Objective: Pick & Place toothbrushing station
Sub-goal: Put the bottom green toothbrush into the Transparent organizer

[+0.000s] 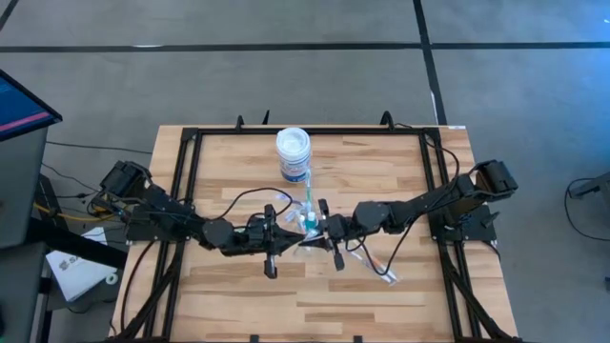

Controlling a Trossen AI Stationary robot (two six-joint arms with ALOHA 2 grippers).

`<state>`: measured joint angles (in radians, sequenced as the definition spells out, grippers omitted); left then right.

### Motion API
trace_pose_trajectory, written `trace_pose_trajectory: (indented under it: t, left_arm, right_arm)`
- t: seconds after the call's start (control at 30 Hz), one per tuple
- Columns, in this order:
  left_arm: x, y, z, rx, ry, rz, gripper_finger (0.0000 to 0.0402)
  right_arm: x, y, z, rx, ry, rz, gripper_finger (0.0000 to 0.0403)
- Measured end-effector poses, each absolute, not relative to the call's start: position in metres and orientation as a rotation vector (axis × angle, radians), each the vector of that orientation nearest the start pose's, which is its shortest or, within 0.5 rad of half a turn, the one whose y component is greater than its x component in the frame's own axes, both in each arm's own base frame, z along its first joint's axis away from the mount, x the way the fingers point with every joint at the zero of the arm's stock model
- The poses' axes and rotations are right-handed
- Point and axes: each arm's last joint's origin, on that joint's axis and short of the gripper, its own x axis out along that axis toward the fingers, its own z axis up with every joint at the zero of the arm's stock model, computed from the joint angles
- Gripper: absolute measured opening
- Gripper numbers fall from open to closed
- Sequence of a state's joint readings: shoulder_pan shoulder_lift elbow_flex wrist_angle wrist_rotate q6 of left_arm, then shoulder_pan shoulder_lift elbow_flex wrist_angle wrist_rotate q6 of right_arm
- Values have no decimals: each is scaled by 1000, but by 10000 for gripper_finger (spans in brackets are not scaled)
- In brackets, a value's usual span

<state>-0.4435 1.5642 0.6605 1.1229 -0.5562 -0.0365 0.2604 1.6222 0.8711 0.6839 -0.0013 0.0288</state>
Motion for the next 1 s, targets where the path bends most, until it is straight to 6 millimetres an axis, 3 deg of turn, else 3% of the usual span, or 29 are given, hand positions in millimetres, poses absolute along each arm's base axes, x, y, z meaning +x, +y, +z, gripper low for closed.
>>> trace_pose_trajectory:
  t: [0.23, 0.57, 0.77, 1.0]
  left_arm:
    - [280, -117, 236, -145, -207, 116, 1]
    - [251, -112, 234, -150, -202, 82, 1]
    - [248, -111, 234, -174, -203, 77, 1]
    - [248, -111, 234, -174, -203, 77, 1]
  right_arm:
    - [338, 91, 234, 21, 104, 264, 21]
    - [336, 89, 232, 15, 147, 259, 18]
    - [330, 80, 242, 14, 175, 234, 18]
    - [328, 77, 237, 10, 240, 200, 18]
